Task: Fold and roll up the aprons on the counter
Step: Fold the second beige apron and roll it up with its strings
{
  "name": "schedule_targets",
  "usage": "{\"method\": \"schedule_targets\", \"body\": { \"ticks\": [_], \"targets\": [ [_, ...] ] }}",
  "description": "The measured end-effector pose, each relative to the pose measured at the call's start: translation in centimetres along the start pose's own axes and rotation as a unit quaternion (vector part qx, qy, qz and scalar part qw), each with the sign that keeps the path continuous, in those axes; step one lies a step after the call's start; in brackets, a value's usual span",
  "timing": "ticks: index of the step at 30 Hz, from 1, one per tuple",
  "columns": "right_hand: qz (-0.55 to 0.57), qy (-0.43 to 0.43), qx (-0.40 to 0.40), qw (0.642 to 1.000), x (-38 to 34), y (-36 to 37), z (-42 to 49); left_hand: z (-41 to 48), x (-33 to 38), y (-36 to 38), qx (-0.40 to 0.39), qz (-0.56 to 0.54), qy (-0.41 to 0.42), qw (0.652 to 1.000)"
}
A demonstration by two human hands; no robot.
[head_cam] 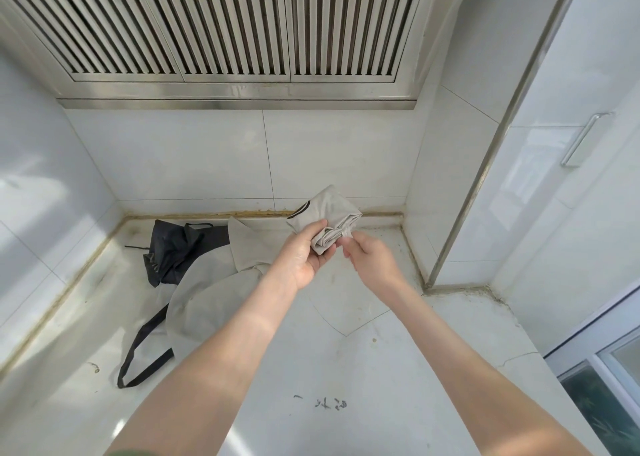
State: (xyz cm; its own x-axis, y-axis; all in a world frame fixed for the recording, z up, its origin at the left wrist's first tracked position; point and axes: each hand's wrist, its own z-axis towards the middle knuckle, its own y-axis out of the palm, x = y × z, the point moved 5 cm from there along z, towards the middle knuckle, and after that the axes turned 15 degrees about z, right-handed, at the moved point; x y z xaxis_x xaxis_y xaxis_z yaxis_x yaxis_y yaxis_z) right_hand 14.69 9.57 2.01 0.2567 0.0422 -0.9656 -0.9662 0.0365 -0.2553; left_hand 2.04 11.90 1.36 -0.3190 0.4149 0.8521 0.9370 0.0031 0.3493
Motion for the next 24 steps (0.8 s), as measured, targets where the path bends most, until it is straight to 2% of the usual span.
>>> {"method": "schedule_targets", "body": {
  "ticks": [6, 10, 13, 15, 17, 18, 21, 22, 23, 24],
  "targets": [
    [-0.142, 0.010, -0.097, 0.985, 0.1, 2.0, -0.5, 0.5, -0.2, -1.0, 0.004, 0.046, 0.017, 0.999],
    [-0.108, 0.032, -0.100, 0.989, 0.7, 1.5, -0.5, 0.8, -0.1, -1.9, 0.012, 0.082, 0.024, 0.996],
    [-0.071, 0.052, -0.089, 0.992, 1.1, 0.3, -0.3, 1.0, 0.3, -2.5, 0.039, 0.212, 0.077, 0.973],
    [-0.071, 0.061, -0.087, 0.992, 1.0, -0.3, -0.1, 0.8, 0.1, -2.0, 0.050, 0.317, 0.147, 0.936],
    [-0.079, 0.069, -0.094, 0.990, 0.9, -0.4, 0.0, 0.2, -0.3, -1.3, 0.050, 0.447, 0.219, 0.866],
    [-0.078, 0.077, -0.095, 0.989, 0.8, -0.3, 0.1, 0.0, -0.6, -1.0, 0.045, 0.529, 0.247, 0.810],
    [-0.033, 0.137, -0.089, 0.986, 1.8, -0.9, 0.2, -0.4, -1.4, -0.2, 0.063, 0.733, 0.324, 0.594],
    [-0.012, 0.164, -0.085, 0.983, 2.4, -1.3, 0.3, -0.5, -1.7, 0.0, 0.065, 0.763, 0.346, 0.542],
    [0.008, 0.188, -0.079, 0.979, 3.0, -1.8, 0.3, -0.5, -2.0, 0.1, 0.062, 0.784, 0.353, 0.506],
    [0.026, 0.209, -0.071, 0.975, 3.8, -2.2, 0.3, -0.4, -2.5, 0.0, 0.057, 0.794, 0.358, 0.488]
  ]
}}
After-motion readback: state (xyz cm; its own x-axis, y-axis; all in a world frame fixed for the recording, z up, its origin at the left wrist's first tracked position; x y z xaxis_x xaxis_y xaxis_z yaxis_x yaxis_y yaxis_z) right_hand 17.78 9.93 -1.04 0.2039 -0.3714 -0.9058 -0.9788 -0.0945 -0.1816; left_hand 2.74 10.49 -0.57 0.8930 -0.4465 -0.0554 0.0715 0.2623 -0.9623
